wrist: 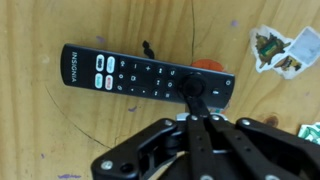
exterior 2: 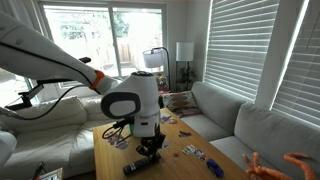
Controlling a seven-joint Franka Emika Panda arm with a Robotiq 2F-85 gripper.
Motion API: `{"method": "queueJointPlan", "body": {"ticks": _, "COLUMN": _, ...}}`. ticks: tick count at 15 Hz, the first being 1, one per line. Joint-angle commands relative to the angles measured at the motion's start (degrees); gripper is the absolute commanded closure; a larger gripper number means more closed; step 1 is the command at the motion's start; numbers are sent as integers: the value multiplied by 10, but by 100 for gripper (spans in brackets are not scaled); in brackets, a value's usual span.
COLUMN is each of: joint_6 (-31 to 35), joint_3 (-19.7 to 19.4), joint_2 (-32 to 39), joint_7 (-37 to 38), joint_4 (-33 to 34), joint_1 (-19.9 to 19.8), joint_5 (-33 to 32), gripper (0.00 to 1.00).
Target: Press a button on the black remote control
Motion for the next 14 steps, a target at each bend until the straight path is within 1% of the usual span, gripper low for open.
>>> {"method": "queueJointPlan", "body": {"ticks": 1, "joint_6": 8, "joint_3": -3, "joint_2": 9, "joint_7": 18, "joint_4": 7, "joint_1": 1, "joint_5": -12, "gripper": 100}}
{"method": "queueJointPlan", "body": {"ticks": 14, "joint_6": 22, "joint_3": -6, "joint_2": 15, "joint_7": 19, "joint_4": 7, "joint_1": 2, "joint_5": -10, "gripper": 100}}
